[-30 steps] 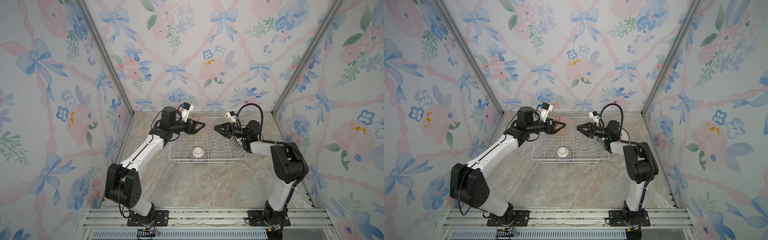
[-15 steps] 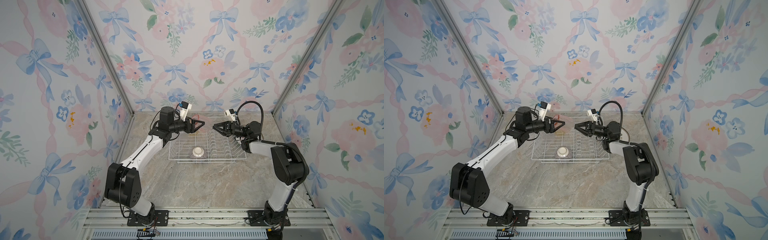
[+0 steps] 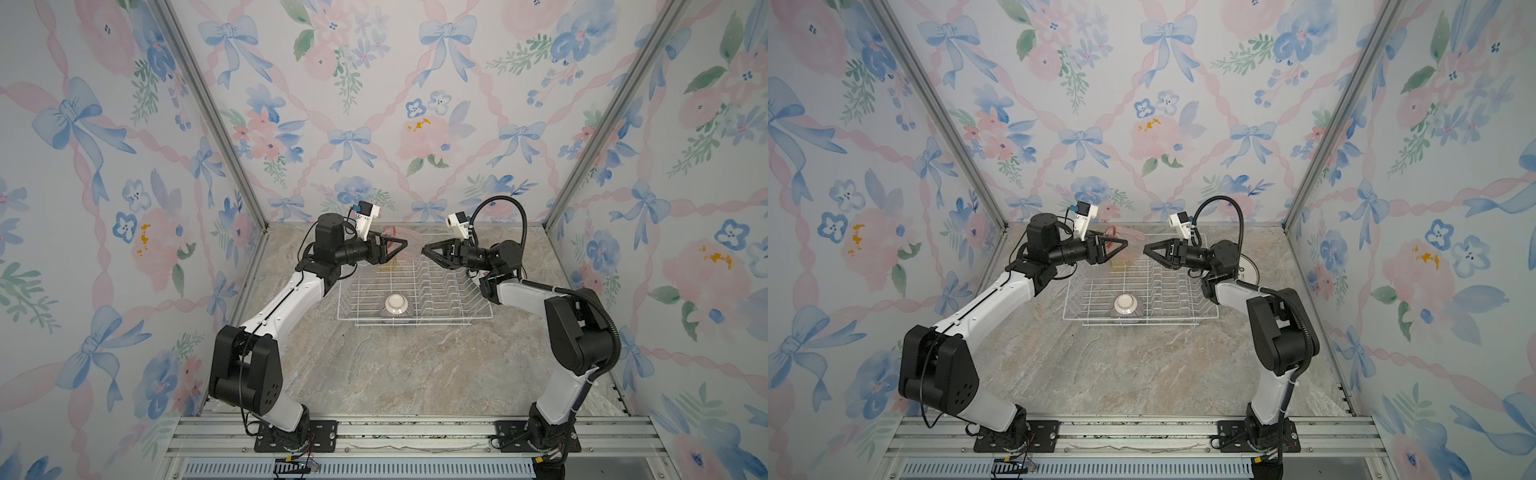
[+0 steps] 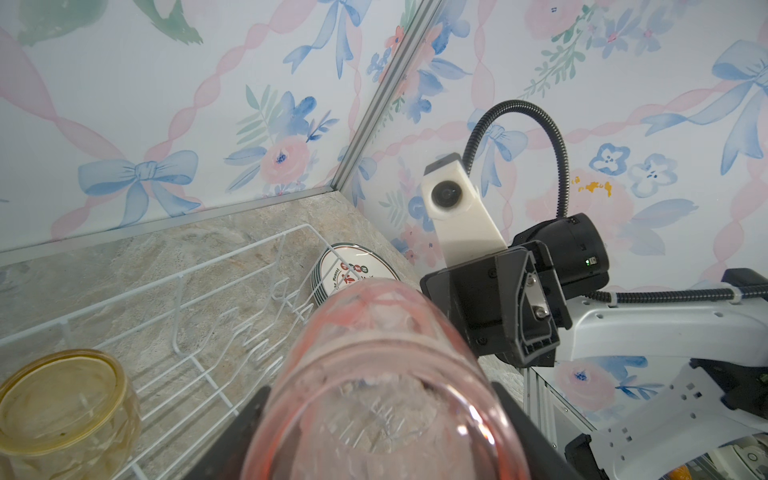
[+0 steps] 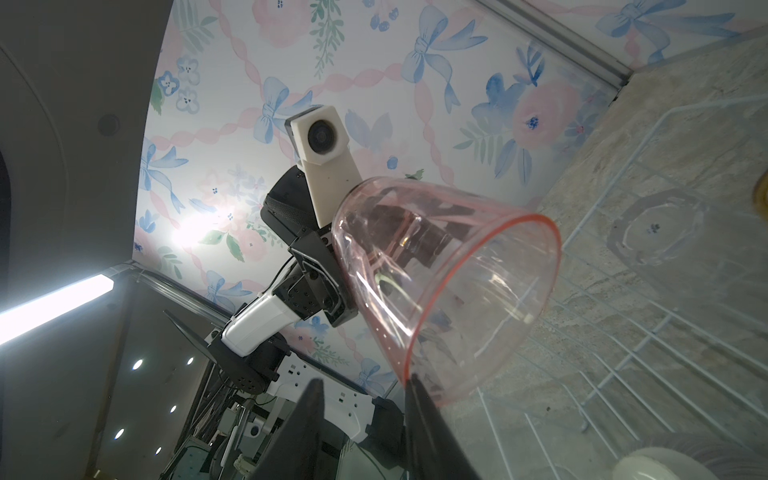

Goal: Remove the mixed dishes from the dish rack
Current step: 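Raise the pink glass with the left gripper while the right gripper approaches, then grasp the pink glass with the right gripper beside the left gripper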

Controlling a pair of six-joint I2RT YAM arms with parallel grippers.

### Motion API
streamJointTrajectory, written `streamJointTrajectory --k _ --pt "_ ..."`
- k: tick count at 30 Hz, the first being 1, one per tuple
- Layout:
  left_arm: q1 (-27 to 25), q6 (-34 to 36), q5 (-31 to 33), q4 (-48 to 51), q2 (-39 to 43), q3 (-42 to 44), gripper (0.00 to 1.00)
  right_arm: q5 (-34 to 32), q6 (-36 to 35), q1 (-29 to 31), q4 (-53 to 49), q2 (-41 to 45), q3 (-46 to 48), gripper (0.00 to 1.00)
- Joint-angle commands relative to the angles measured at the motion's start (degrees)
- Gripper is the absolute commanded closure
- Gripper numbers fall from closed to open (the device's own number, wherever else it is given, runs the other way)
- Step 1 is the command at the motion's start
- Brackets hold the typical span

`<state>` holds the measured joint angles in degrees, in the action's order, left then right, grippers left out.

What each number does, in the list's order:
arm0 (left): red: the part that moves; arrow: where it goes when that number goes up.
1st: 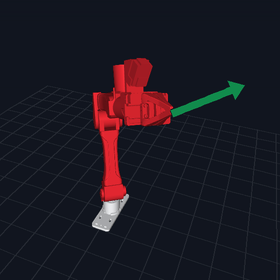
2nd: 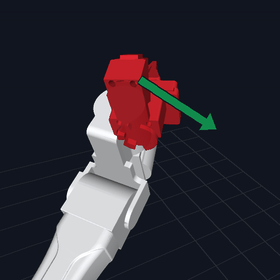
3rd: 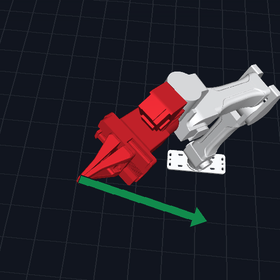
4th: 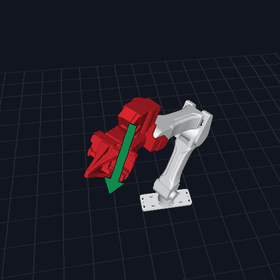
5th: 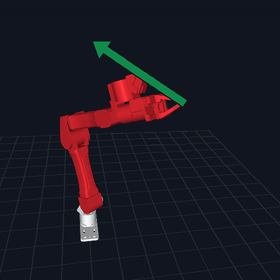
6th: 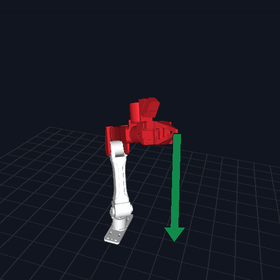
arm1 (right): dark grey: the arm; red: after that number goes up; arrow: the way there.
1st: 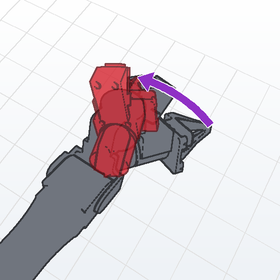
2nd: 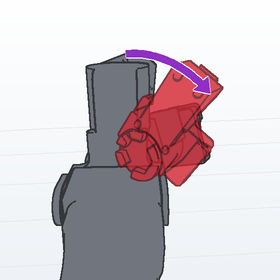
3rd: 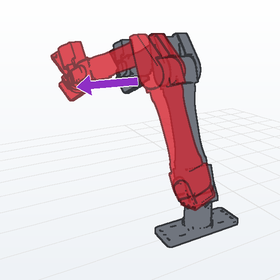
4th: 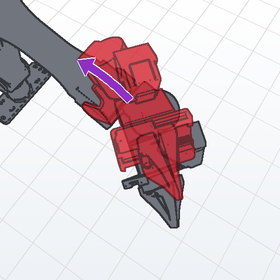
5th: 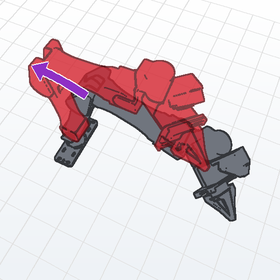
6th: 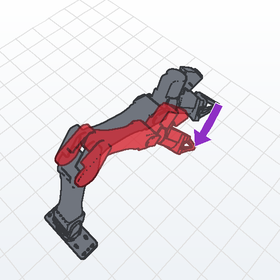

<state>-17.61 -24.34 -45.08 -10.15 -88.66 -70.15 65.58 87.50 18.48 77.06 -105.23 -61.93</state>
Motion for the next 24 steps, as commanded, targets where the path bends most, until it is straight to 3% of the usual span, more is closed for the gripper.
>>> streamJointTrajectory --k 1,24 --pt "-0.14 -0.67 -2.22 -1.99 1.44 0.98 0.44 -0.26 -0.35 0.94 3.59 -0.49 -2.2 0.64" --pt "-0.46 -2.56 -3.79 -4.89 1.26 1.4 0.44 -0.1 -0.13 2.19 3.55 -3.28 -7.34 0.68"
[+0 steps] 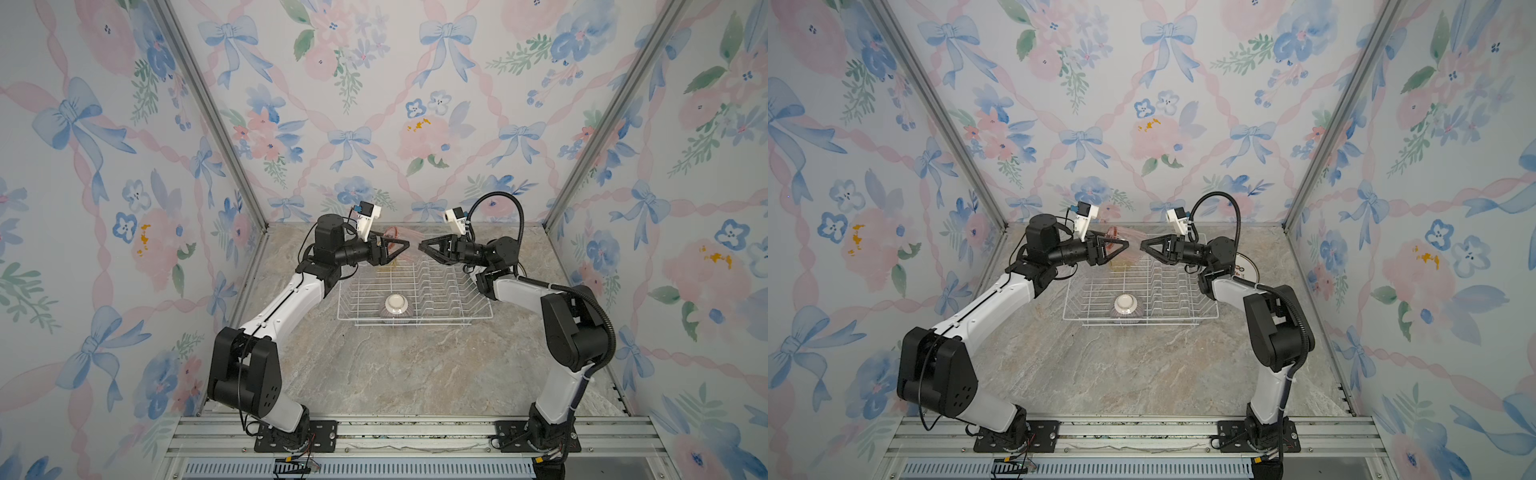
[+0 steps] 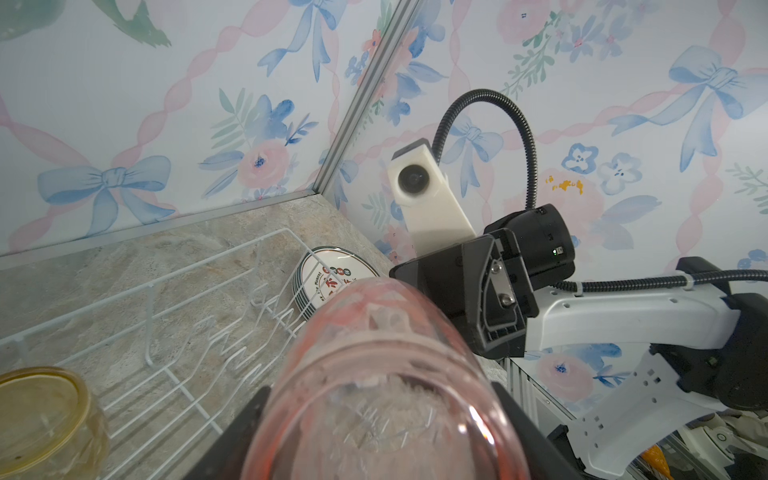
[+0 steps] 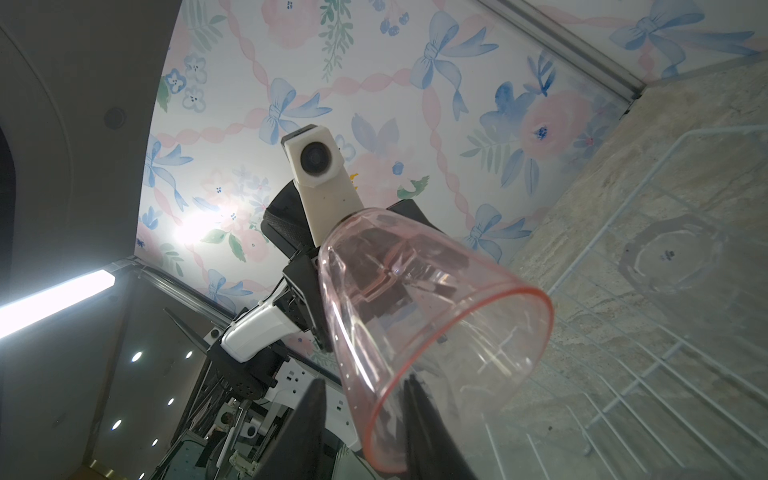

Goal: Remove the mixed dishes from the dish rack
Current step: 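Grasp the pink glass with the right gripper beside the left gripper, then open the left gripper and pull the glass away with the right gripper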

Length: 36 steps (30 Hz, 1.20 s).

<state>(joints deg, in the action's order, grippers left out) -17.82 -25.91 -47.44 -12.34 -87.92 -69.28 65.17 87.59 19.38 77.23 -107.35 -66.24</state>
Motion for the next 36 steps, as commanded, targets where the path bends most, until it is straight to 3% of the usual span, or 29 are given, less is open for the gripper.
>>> streamJointTrajectory --k 1,10,13,15,19,21,22,31,36 --pt "-0.33 -1.16 -1.49 -2.94 0.3 0.45 0.44 0.27 -0.14 1.64 3.42 -1.25 -3.5 0.69" --pt "-1.0 -2.43 -1.66 -5.19 -1.76 0.63 0.44 0.21 0.29 3.53 3.42 -1.79 -5.87 0.78" --pt "-1.22 -2.64 -1.86 -5.33 -2.34 0.38 0.45 0.25 0.28 3.93 3.37 -1.72 -5.95 0.87" --pt "-1.14 -2.49 -1.87 -5.38 -2.25 0.52 0.44 0.04 0.24 3.78 3.45 -1.33 -5.93 1.0" --pt "-0.97 -2.56 -1.99 -5.33 -1.92 0.85 0.37 -0.17 -0.03 3.72 3.44 -0.52 -5.74 1.0" --pt "-0.83 -2.65 -1.52 -5.31 -1.58 1.19 0.23 -0.32 -0.13 3.68 3.41 -0.15 -5.8 1.0" --pt "-0.87 -2.61 -0.99 -5.37 -1.33 1.4 0.04 -0.3 -0.05 3.53 3.43 0.02 -5.89 1.0" --pt "0.62 -0.09 6.38 -4.1 5.23 5.03 0.02 -0.4 -0.68 -0.84 1.98 2.62 -3.89 1.0" --pt "0.33 5.81 15.95 4.57 9.69 5.59 0.02 0.31 -10.58 -2.8 -11.43 6.65 -2.49 1.0"
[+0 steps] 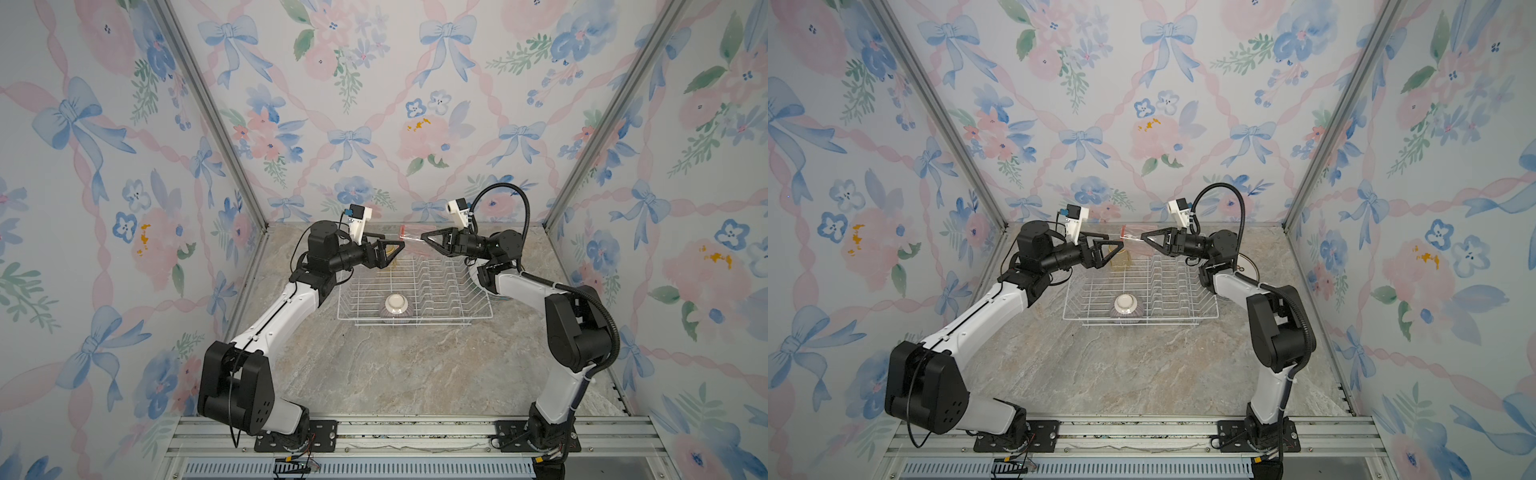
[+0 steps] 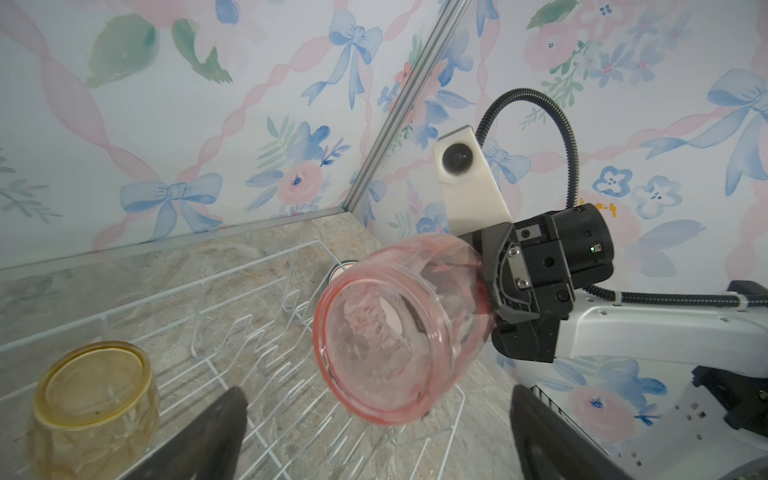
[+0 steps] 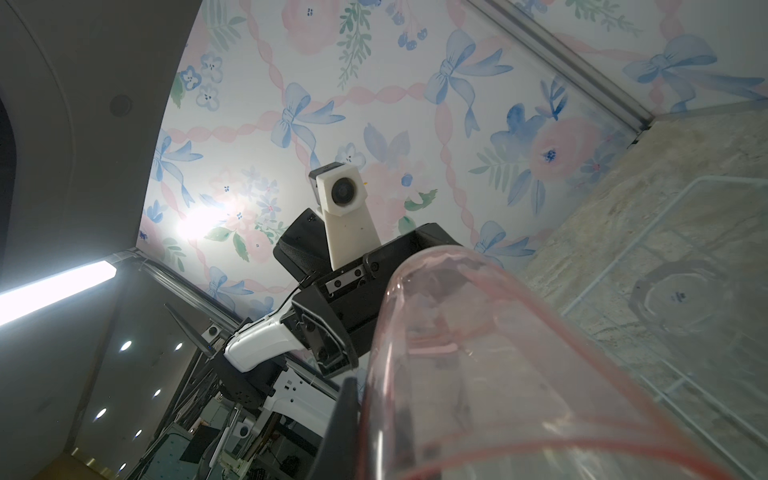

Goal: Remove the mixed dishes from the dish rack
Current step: 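Open the left gripper and pull the glass away with the right gripper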

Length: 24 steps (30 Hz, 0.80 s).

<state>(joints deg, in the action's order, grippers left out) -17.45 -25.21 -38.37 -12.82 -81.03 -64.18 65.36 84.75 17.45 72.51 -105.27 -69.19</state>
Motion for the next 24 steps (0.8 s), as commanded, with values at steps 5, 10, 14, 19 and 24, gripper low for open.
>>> streamJointTrajectory --k 5,10,14,19,24 --pt "-0.41 9.04 15.81 11.56 6.95 2.0 0.02 -6.77 -46.94 0.11 -63.44 12.79 -5.88 1.0" --pt "-0.65 11.34 20.56 15.08 8.9 2.72 0.02 -36.63 -80.34 6.52 -110.08 14.42 -20.33 1.0" --pt "-1.08 12.62 24.18 16.16 9.56 3.69 0.02 -50.9 -85.41 11.58 -118.09 19.3 -19.07 1.0" --pt "-1.35 12.73 27.9 16.22 10.57 6.08 0.02 -69.02 -87.93 21.68 -129.07 26.37 -17.24 1.0" --pt "-1.6 12.97 29.29 17.14 10.42 6.01 0.02 -74.66 -83.71 30.95 -141.36 32.89 -17.28 1.0"
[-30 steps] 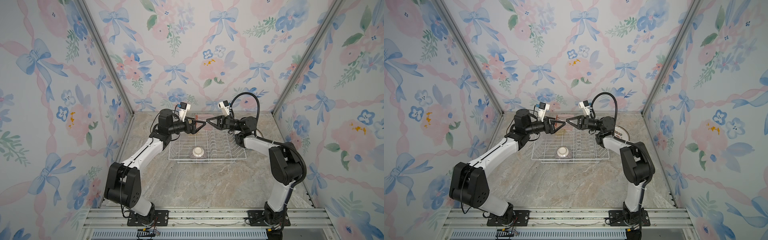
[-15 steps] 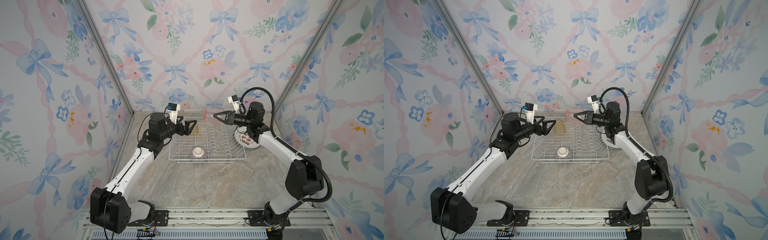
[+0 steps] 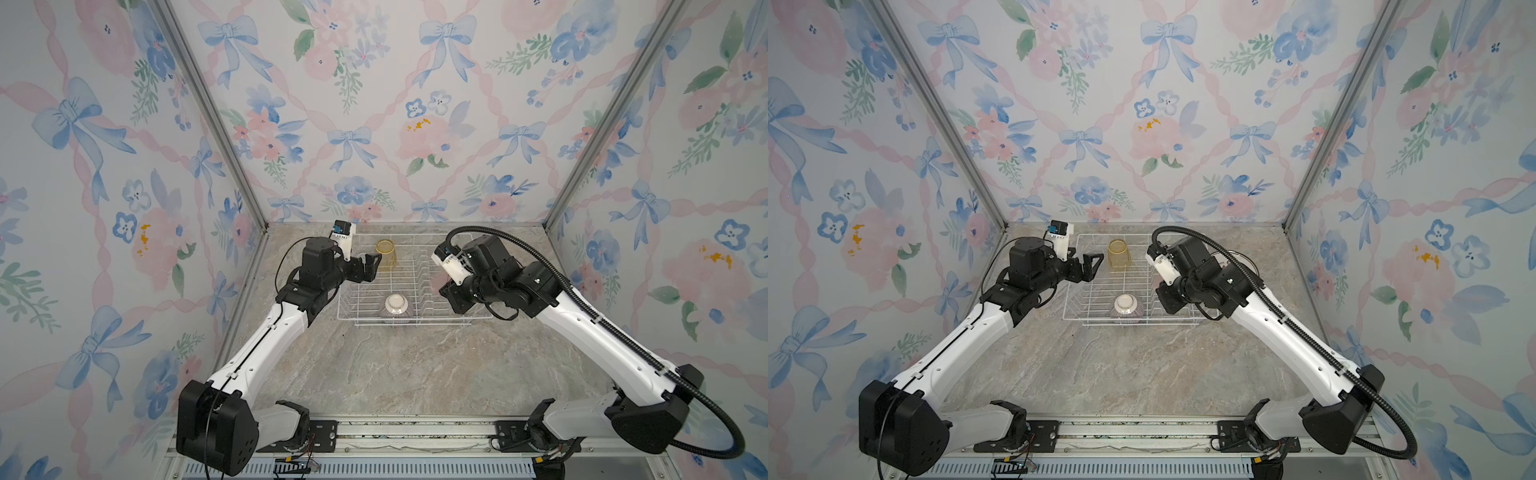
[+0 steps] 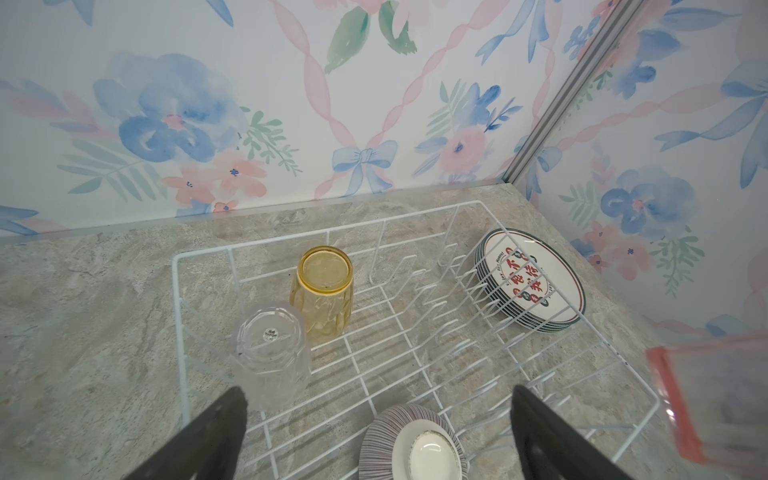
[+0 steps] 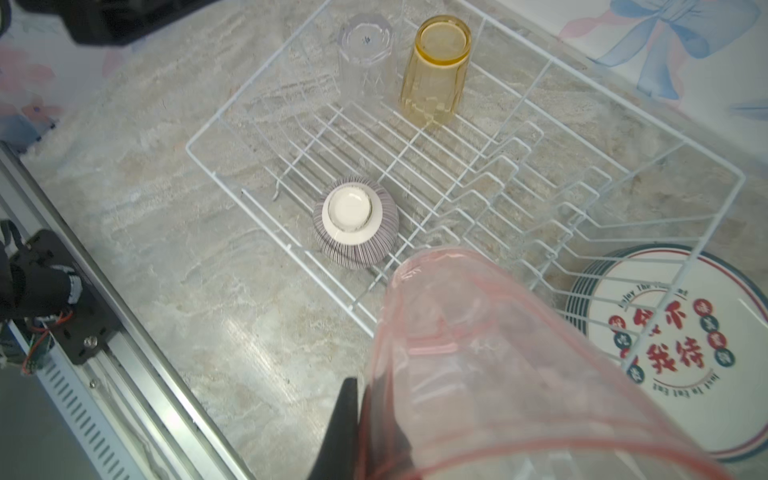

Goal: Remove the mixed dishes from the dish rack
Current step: 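Open the left gripper and pull the glass away with the right gripper, then carry the pink glass down toward the table nearer the robot with the right gripper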

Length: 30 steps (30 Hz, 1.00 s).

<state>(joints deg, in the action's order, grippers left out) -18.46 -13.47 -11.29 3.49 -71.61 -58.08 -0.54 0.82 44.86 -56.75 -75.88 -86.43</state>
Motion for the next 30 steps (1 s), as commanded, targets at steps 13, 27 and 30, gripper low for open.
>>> streamJointTrajectory --k 13,27,30 --pt "-2.59 1.7 3.24 1.76 -1.13 -1.99 0.02 -5.26 14.37 19.26 -9.6 2.62 16.64 1.0" --pt "-2.57 2.39 4.03 2.63 -2.48 -2.55 0.02 -6.28 9.12 18.97 1.27 -12.65 20.14 1.0" --pt "-2.55 2.66 4.31 3.07 -2.6 -2.68 0.02 -5.3 7.52 18.03 3.12 -14.66 19.83 1.0"
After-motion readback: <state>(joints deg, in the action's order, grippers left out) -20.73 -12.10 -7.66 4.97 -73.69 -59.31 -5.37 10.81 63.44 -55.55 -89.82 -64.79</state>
